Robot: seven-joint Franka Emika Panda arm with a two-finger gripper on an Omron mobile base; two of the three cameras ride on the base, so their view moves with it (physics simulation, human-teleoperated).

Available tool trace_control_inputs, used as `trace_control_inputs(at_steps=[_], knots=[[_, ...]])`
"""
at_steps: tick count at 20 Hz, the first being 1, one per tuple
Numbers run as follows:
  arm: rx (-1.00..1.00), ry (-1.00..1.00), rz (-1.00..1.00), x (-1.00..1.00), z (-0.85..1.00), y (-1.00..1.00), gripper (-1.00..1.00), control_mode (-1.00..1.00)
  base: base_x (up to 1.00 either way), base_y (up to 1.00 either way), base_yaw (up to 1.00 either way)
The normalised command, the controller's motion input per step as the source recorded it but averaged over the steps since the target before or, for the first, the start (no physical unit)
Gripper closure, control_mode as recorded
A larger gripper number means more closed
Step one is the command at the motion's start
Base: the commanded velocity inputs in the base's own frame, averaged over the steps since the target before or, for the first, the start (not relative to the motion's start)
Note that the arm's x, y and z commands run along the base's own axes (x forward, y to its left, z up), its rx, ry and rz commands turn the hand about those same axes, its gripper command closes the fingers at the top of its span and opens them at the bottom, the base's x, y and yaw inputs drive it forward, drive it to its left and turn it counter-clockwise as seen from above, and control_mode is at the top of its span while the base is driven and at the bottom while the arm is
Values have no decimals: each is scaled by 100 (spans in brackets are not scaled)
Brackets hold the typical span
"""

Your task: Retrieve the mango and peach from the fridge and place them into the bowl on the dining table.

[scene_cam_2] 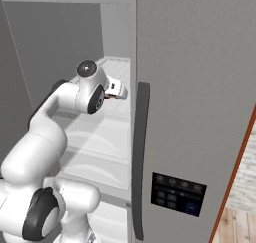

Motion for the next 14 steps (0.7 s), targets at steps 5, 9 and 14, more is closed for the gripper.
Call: trace_control_inputs(at_steps=[5,9,14], knots=[[0,0,0,46,-13,0,-100,-100,0,0,0],[-3,2,0,9,-35,0,-100,-100,0,0,0],[-9,8,0,0,-71,0,-100,-100,0,0,0]])
